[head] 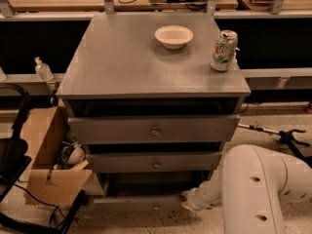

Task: Open bottom drawer

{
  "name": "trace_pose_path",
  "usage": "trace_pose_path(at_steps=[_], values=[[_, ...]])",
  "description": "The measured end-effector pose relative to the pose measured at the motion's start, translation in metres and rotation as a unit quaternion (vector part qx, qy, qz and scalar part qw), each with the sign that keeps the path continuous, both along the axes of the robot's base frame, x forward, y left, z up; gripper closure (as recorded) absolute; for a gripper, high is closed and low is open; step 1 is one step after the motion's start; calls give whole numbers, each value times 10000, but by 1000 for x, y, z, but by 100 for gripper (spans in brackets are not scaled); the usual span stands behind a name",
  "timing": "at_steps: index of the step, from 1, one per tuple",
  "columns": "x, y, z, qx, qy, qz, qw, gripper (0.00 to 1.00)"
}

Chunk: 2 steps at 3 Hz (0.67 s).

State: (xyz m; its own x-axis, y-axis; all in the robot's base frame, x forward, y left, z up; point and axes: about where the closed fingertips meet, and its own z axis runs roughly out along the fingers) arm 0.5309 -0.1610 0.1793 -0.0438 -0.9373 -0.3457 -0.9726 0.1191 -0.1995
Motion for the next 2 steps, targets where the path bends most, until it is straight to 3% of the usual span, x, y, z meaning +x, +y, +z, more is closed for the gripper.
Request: trace_pose_path(at_steps=[2], values=[[0, 0, 0, 0, 0, 0, 10000, 100]])
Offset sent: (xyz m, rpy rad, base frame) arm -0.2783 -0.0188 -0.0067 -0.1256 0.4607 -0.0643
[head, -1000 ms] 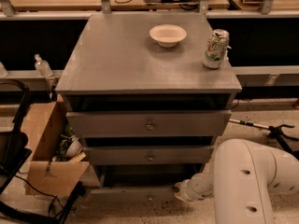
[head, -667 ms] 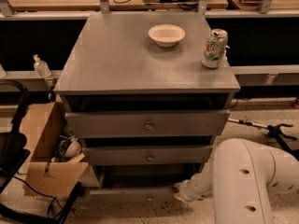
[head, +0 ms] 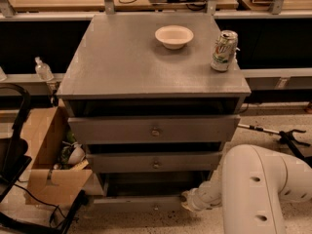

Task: Open bottom drawer

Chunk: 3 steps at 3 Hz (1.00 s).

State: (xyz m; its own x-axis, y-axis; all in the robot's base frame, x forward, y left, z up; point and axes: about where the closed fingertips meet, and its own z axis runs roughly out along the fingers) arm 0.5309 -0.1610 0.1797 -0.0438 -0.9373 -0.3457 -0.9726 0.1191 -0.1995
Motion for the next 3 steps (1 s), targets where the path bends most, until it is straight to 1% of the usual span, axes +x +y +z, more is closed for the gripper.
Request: trace_pose_path(at_steps=[3], values=[[0, 0, 0, 0, 0, 0, 10000, 100]])
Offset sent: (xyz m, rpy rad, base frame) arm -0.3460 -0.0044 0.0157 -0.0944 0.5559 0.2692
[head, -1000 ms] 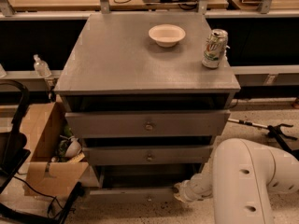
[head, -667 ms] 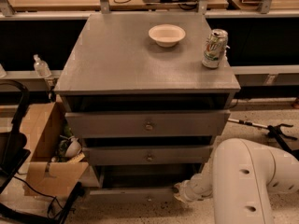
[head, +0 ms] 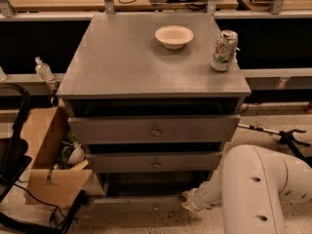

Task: Open bottom drawer

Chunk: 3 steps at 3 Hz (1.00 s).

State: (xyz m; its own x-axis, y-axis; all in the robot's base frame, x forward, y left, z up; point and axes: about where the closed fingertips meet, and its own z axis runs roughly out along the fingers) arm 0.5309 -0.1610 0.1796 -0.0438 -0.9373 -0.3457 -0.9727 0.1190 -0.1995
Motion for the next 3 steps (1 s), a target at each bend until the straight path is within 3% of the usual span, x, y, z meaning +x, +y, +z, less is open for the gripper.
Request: trace_pose_path(at_steps=[2, 3], values=[[0, 0, 0, 0, 1, 0, 10000, 53], [0, 0, 0, 0, 1, 0, 10000, 23]])
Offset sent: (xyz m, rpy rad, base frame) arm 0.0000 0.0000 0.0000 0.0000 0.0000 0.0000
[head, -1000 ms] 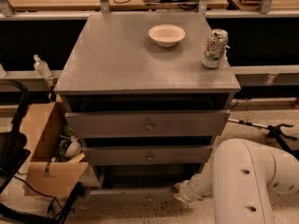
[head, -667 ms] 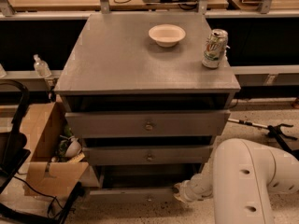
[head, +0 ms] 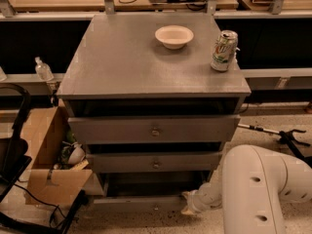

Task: Open bottom drawer

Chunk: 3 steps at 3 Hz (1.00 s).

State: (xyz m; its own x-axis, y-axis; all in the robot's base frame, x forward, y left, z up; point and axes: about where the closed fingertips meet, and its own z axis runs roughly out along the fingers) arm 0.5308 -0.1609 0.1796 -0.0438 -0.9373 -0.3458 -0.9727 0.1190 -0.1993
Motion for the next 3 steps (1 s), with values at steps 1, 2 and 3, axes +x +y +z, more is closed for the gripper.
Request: trace_pose_path(at_steps=[1, 2, 3], values=[[0, 0, 0, 2, 4, 2, 10000, 0], [0, 0, 0, 2, 4, 2, 10000, 0], [-2, 2, -2, 6, 38, 3, 10000, 27]])
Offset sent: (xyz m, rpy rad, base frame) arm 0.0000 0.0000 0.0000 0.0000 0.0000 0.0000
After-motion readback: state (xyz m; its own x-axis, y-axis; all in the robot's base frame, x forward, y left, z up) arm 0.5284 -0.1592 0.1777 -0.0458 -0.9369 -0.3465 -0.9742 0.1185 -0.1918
